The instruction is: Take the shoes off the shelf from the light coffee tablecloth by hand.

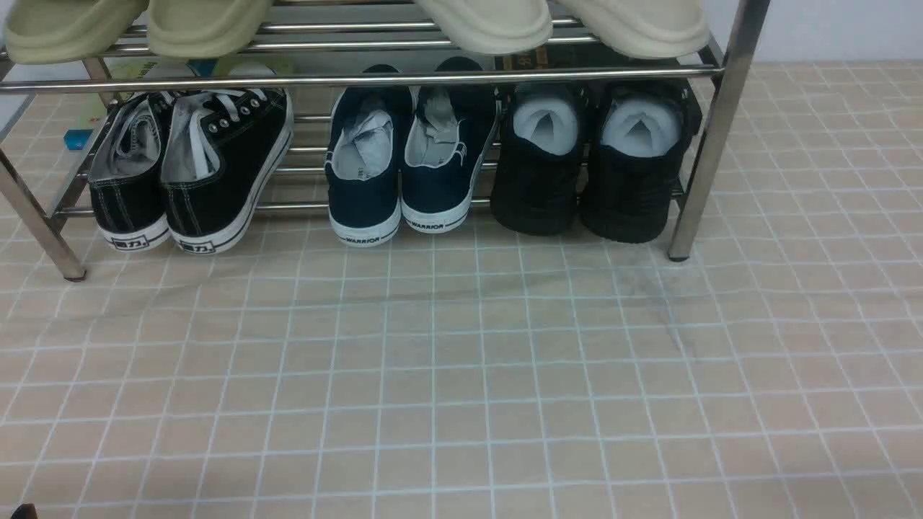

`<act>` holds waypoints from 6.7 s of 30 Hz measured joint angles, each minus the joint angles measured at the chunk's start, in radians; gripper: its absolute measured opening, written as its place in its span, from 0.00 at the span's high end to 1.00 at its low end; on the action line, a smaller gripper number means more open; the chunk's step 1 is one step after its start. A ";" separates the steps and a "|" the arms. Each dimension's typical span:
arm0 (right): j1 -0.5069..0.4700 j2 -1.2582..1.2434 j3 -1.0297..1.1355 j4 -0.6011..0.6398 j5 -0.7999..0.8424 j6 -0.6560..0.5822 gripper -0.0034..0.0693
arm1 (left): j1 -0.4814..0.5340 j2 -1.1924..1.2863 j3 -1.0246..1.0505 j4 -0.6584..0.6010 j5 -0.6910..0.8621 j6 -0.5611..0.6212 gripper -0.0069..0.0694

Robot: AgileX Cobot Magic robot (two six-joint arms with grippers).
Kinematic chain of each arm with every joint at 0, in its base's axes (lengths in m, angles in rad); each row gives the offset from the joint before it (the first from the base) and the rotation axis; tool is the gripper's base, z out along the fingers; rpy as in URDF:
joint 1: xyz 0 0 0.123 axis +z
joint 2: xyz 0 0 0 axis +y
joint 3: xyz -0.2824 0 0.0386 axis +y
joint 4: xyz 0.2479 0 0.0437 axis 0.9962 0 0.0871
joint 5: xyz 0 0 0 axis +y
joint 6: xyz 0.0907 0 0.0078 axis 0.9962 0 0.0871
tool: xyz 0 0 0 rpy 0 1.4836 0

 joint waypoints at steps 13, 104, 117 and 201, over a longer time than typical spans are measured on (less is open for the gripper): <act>0.000 0.000 0.000 0.000 0.000 0.000 0.62 | 0.000 0.000 0.000 0.000 0.000 0.000 0.60; 0.052 1.266 -1.003 0.823 0.780 -0.554 0.95 | 0.000 0.000 0.000 0.000 0.000 0.000 0.60; 0.561 1.730 -1.570 0.298 0.581 -0.008 0.90 | 0.000 0.000 0.000 0.000 0.000 0.000 0.60; 0.666 2.119 -2.003 -0.392 0.400 0.363 0.14 | 0.000 0.000 0.000 0.000 0.000 0.000 0.60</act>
